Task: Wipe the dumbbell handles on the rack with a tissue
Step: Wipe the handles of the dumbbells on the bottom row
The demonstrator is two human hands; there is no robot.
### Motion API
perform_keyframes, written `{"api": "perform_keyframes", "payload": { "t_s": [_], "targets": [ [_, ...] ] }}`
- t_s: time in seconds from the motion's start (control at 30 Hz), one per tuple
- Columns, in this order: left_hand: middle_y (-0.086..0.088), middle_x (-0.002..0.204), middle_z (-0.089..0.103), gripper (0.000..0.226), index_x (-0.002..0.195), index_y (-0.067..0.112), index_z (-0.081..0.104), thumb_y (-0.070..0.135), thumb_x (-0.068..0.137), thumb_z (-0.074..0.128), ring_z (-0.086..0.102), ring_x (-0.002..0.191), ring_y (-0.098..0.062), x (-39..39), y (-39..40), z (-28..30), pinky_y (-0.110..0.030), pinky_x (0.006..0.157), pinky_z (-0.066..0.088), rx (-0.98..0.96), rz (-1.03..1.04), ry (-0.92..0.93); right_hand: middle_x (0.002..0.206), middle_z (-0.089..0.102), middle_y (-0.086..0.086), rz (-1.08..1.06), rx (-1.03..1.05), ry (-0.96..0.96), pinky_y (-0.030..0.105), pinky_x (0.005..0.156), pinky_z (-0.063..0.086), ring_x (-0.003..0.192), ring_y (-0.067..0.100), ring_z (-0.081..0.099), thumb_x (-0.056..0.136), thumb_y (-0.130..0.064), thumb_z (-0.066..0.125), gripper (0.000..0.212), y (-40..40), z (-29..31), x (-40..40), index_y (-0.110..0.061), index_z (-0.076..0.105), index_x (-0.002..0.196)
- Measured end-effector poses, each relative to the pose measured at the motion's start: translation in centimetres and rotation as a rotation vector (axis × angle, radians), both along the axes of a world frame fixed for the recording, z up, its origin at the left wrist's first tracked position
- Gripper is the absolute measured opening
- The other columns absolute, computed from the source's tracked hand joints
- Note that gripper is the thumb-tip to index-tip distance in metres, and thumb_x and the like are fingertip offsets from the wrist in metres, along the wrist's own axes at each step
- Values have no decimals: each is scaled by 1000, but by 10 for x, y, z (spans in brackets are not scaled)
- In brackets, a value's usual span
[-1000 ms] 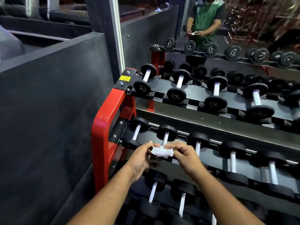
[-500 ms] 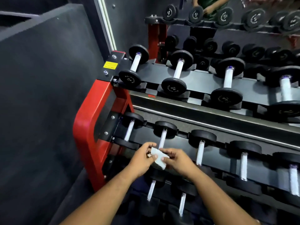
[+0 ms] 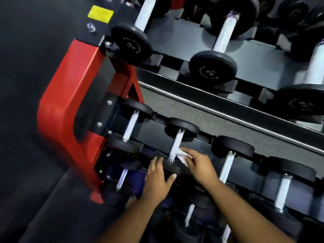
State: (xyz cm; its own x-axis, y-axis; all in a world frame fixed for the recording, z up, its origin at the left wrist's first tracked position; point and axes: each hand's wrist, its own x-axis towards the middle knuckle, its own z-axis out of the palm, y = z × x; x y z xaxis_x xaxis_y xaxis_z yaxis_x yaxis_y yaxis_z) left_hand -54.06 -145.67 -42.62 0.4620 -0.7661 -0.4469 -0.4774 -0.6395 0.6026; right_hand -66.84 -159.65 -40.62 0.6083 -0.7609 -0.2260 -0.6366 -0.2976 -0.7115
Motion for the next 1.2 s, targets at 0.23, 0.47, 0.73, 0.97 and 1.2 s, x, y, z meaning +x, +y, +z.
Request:
{"api": "perform_keyframes", "payload": {
  "t_s": [0.23, 0.47, 0.73, 0.97, 1.2],
  "targets": [
    [-19, 167, -11, 117, 161, 11, -3, 67, 83, 65, -10, 155, -31, 6, -30, -45, -43, 126, 1, 77, -60, -37, 147, 54, 0, 298, -447, 177, 35, 106, 45, 136, 18, 50, 90, 0, 59, 53, -46, -55, 42, -26, 61, 136],
    [-21, 164, -20, 124, 159, 14, -17, 67, 83, 65, -15, 154, -34, 11, -36, -46, -44, 126, 1, 129, -100, -4, 147, 53, 6, 1050, -671, 374, 53, 114, 35, 139, 25, 47, 87, -20, 45, 56, -47, -90, 29, -15, 55, 141],
    [-26, 161, -25, 124, 156, 13, -24, 68, 85, 62, -17, 153, -37, 16, -47, -40, -49, 125, -1, 293, -173, -2, 161, 30, 7, 720, -625, 504, 51, 113, 37, 148, 26, 28, 87, -16, 29, 67, -49, -81, 31, -12, 36, 153],
    [-27, 160, -28, 124, 155, 13, -26, 68, 86, 61, -19, 152, -37, 18, -49, -36, -51, 125, -1, 352, -205, 17, 164, 6, -1, 545, -427, 378, 44, 124, 13, 152, 20, 3, 91, -6, 30, 67, -49, -84, 31, -14, 24, 157],
    [-25, 161, -26, 121, 155, 15, -25, 57, 87, 66, -18, 153, -36, 19, -49, -37, -51, 125, -3, 358, -191, 27, 152, 43, 7, -316, 276, -54, 22, 119, 26, 141, 10, 39, 101, -5, 52, 46, 21, -81, 47, -6, 46, 146]
  ]
}}
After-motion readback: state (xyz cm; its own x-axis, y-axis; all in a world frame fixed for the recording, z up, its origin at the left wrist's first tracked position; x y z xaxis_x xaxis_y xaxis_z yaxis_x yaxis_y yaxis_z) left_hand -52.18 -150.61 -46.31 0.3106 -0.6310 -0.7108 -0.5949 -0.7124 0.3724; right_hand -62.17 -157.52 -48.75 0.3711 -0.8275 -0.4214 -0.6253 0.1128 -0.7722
